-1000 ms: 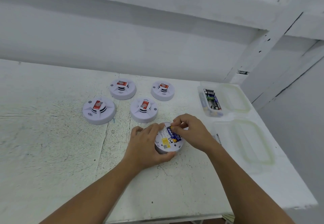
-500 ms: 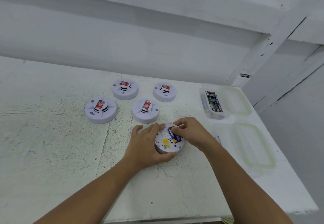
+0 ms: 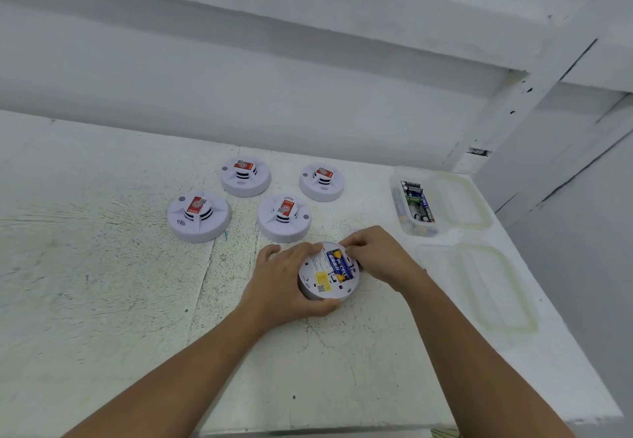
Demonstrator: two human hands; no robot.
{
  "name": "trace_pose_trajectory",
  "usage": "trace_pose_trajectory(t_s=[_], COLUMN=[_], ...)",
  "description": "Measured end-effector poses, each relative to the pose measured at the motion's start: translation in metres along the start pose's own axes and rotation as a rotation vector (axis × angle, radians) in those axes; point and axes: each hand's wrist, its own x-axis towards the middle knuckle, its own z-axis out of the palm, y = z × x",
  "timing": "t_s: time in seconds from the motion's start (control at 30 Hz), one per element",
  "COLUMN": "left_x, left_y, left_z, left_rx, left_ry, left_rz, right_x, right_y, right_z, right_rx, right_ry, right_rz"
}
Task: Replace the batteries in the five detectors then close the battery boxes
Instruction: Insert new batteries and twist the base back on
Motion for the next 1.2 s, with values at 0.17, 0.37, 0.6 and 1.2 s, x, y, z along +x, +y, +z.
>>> trace_pose_trajectory(t_s=[0.17, 0.37, 0.6, 1.2], left_x=[-0.002, -0.003, -0.004, 0.0], left_y=[0.004, 0.006, 0.003, -0.001], left_z=[-0.005, -0.008, -0.01, -0.01], left_rx=[-0.008, -0.092, -0.126, -0.126], left_ry=[-0.03, -0.048, -0.101, -0.151], left_rz=[-0.022, -0.094, -0.166, -0.156], right_x=[0.008, 0.013, 0.012, -0.011], right_y=[0.009, 0.021, 0.025, 0.014], right_z=[-0.008, 0.003, 0.015, -0.021], right_rx=[-0.256, -0.451, -0.444, 0.05], right_ry=[0.258, 0.284, 0.304, 0.022], right_rz=[-0.085, -0.042, 0.012, -0.087])
